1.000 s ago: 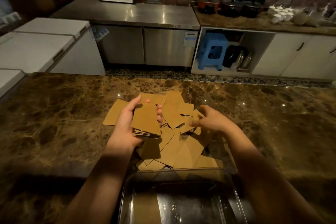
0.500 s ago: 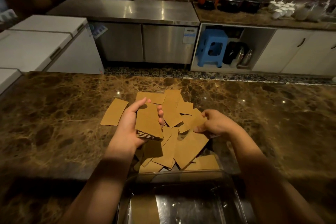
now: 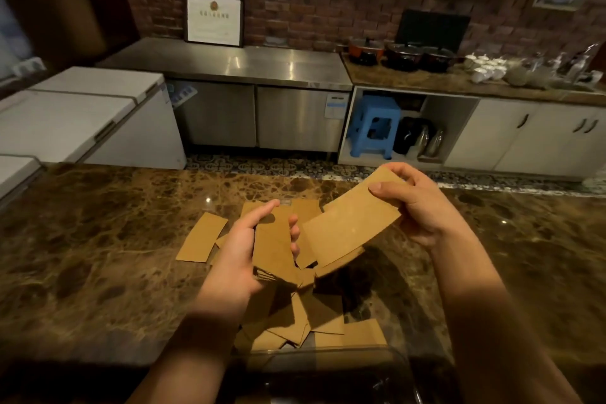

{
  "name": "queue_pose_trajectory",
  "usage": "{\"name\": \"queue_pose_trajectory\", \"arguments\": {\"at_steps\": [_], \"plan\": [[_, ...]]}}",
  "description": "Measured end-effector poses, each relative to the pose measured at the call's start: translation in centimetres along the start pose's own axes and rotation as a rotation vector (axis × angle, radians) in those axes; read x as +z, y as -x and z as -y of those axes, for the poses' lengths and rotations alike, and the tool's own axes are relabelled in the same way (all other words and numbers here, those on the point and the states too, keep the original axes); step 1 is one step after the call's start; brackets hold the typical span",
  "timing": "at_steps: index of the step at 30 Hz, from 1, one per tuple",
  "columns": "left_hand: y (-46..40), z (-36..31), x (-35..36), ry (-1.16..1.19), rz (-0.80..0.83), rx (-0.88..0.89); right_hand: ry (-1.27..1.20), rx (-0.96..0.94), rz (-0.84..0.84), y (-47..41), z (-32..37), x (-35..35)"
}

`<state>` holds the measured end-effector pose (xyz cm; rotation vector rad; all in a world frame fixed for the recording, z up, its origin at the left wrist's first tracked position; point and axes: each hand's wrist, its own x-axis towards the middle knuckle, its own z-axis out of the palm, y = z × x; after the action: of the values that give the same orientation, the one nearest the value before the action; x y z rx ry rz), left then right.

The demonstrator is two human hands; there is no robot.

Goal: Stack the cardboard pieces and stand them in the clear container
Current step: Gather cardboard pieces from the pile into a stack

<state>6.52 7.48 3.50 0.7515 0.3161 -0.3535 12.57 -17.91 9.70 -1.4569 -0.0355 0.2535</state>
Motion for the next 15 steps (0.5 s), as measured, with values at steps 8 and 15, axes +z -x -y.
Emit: {"name": "queue_pose_trajectory", "arguments": {"at_steps": [8, 15], "plan": [[1.1, 0.4, 1.6, 0.043, 0.087, -0.008, -0.005, -0.080, -0.064, -0.1, -0.8, 4.4], [1.5, 0.2, 2.2, 0.042, 0.051, 0.059, 0.064, -0.211, -0.171, -0.3, -1.0, 5.6]]}}
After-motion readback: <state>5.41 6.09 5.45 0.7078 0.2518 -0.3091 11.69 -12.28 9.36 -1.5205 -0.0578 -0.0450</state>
